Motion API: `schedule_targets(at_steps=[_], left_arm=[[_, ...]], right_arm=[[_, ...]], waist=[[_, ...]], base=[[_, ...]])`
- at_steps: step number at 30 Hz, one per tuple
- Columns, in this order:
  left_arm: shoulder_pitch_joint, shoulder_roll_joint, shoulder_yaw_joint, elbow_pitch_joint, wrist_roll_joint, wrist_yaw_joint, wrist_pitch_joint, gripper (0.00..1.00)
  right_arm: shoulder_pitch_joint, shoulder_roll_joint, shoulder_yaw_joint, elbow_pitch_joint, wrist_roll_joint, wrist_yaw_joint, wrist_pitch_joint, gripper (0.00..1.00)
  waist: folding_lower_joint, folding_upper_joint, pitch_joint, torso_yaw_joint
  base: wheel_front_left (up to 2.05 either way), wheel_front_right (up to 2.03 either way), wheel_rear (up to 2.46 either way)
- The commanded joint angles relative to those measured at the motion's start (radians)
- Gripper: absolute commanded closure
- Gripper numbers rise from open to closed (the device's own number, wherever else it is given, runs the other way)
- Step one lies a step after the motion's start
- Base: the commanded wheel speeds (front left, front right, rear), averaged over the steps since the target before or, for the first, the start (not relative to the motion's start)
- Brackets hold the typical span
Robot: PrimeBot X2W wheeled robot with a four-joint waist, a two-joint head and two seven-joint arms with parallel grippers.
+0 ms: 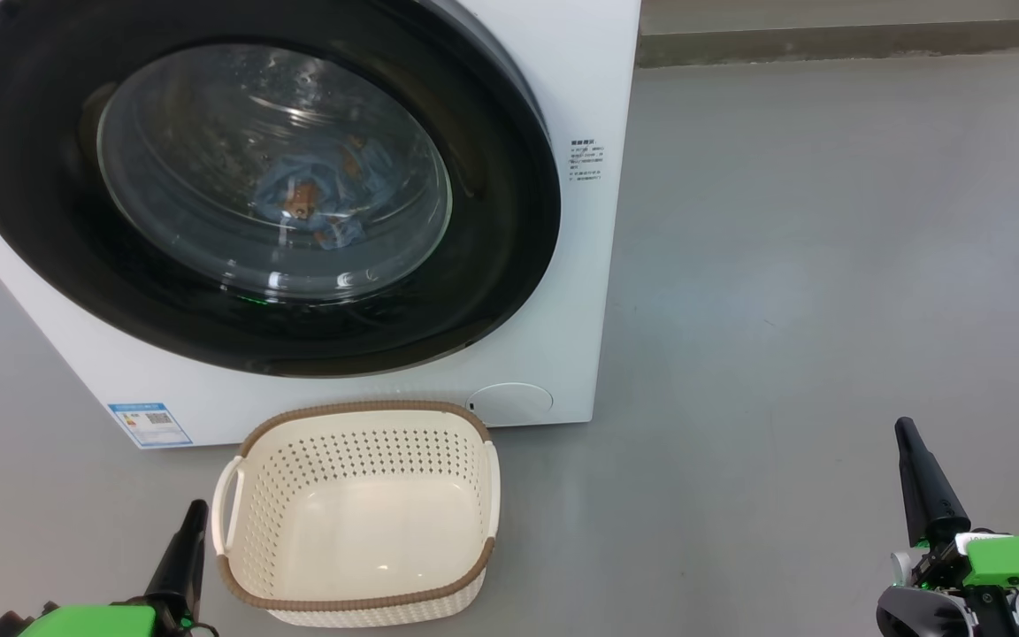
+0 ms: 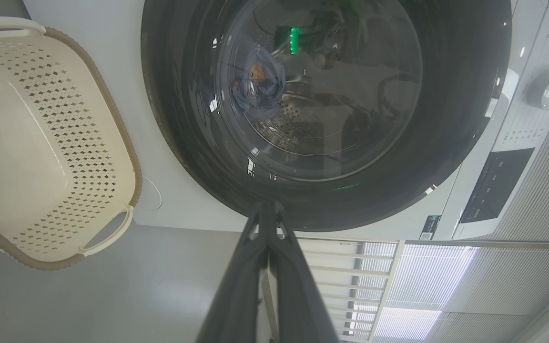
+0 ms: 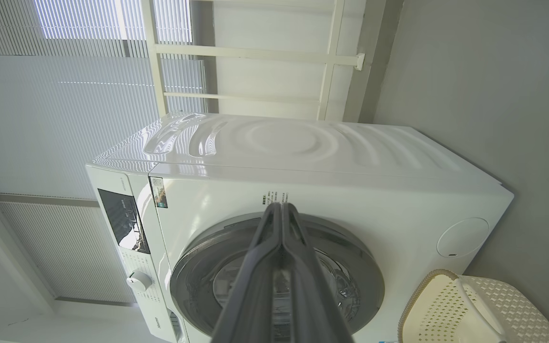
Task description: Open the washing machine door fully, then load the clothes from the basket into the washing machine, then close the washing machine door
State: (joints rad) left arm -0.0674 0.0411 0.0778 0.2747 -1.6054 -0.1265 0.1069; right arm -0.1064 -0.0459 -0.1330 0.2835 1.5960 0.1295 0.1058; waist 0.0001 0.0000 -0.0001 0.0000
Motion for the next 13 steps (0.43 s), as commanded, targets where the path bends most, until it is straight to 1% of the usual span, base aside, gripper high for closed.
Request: schedule_targets(at_steps=[1, 13], left_arm=[[-0.048, 0.011, 0.036, -0.028, -0.004, 0.0, 0.005, 1.0], [-0.048, 0.011, 0.036, -0.028, -0.004, 0.0, 0.006, 1.0]], right_arm=[[-0.011, -0.004, 0.017, -0.031, 0.011, 0.001, 0.009, 1.0], [-0.011, -0.004, 0.017, -0.031, 0.011, 0.001, 0.009, 1.0]], waist=[[0.0, 0.0, 0.0, 0.0], [0.0, 0.0, 0.0, 0.0]], base=[[0.0, 0.0, 0.0], [0.0, 0.0, 0.0]])
